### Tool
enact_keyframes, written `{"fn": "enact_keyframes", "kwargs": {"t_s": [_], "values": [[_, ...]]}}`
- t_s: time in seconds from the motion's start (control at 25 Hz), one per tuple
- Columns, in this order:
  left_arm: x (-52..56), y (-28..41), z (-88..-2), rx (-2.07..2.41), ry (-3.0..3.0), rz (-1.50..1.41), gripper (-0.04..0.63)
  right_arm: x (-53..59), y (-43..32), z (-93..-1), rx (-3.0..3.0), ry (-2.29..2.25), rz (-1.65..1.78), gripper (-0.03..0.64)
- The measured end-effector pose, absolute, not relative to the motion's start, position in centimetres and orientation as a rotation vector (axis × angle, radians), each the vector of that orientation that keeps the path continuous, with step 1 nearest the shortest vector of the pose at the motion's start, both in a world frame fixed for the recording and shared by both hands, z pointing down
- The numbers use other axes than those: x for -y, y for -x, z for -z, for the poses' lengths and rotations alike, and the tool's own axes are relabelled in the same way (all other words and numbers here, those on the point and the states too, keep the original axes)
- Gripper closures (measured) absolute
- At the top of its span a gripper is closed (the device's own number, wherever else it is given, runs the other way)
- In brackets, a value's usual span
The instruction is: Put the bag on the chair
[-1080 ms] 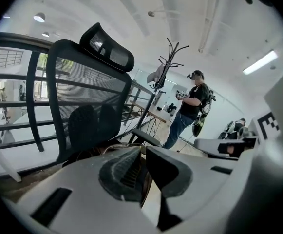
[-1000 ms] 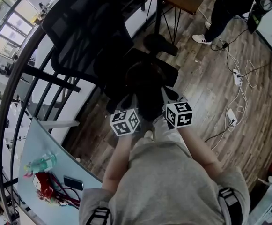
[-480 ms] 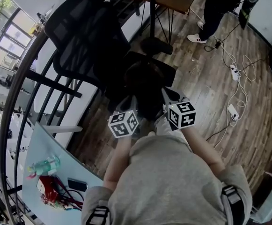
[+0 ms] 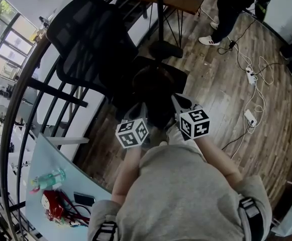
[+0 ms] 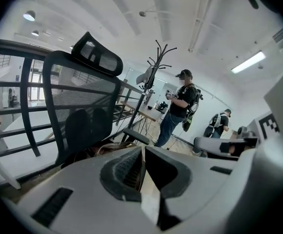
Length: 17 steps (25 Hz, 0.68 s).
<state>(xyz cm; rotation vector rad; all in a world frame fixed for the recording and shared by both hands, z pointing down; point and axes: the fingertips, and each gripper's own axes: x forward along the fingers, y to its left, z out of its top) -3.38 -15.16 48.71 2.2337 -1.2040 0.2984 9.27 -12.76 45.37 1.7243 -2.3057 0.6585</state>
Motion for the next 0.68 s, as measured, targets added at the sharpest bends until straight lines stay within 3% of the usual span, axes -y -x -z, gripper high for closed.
{"fn": "enact_keyframes", "kwargs": {"t_s": [0.68], "values": [[15.00, 3.46, -48.44, 1.210, -2.212, -0.277, 0.575, 12.94, -8.76, -44.80, 2.322, -1.709, -0.638, 0.612]]}}
